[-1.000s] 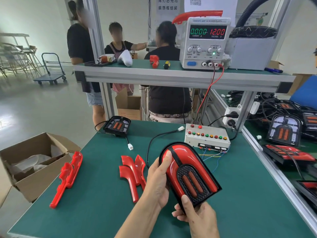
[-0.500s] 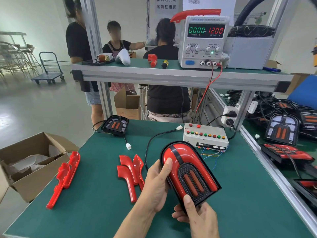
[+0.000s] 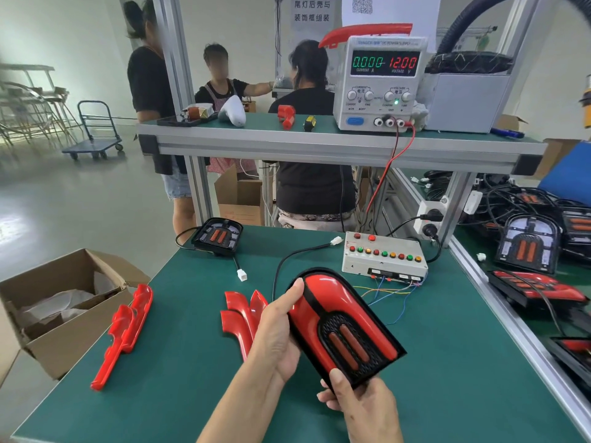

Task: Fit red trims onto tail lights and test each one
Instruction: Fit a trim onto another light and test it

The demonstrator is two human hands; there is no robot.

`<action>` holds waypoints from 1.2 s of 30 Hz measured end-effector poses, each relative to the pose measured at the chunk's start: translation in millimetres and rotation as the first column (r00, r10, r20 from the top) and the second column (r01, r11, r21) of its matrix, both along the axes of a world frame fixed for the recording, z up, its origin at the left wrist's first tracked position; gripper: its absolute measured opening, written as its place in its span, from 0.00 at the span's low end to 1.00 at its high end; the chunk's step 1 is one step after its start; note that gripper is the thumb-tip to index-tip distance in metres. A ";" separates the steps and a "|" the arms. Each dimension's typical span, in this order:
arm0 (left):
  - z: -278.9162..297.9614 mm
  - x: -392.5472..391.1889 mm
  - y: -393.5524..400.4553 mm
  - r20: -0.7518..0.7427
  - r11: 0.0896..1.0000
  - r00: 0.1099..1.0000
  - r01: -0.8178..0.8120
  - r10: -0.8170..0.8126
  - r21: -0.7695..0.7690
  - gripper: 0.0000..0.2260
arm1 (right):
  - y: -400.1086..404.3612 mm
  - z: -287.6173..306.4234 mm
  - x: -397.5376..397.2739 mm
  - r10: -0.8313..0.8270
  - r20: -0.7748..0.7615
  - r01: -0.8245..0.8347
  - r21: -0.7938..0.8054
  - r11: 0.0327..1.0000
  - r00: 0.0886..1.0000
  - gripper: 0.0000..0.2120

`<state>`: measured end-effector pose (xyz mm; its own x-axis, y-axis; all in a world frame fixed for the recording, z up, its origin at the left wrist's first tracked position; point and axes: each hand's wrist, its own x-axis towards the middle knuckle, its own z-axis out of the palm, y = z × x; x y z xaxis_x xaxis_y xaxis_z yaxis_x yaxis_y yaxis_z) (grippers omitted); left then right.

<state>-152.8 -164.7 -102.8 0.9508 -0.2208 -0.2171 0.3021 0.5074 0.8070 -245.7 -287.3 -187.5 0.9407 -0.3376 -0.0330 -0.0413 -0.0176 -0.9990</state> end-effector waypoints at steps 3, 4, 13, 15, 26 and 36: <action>3.2 -1.0 -0.1 -0.040 1.000 0.999 -0.017 0.016 -0.018 0.13 | 0.6 0.0 -1.6 -0.005 0.001 0.005 -0.010 1.000 1.000 0.24; 4.9 -1.1 0.2 -0.045 1.000 0.999 -0.013 0.012 -0.018 0.13 | 0.3 0.8 -2.2 -0.011 0.003 0.011 -0.005 1.000 1.000 0.25; 16.7 1.9 1.3 -0.110 0.994 0.989 0.100 -0.094 0.049 0.16 | -3.9 4.1 -0.8 -0.013 -0.002 0.013 0.015 1.000 1.000 0.10; 18.6 3.5 7.8 -0.088 0.984 0.980 0.178 -0.176 0.010 0.15 | -4.4 2.7 0.5 -0.002 0.002 0.001 0.018 1.000 1.000 0.08; 5.9 1.9 -2.1 -0.037 0.991 0.998 0.054 -0.050 0.119 0.18 | -4.2 -1.2 -1.8 -0.048 0.012 0.046 0.111 0.993 0.999 0.27; -23.0 -19.5 -5.5 0.193 0.982 0.971 0.110 -0.140 0.155 0.20 | -3.4 2.2 0.5 -0.061 0.003 0.060 0.138 0.989 0.998 0.28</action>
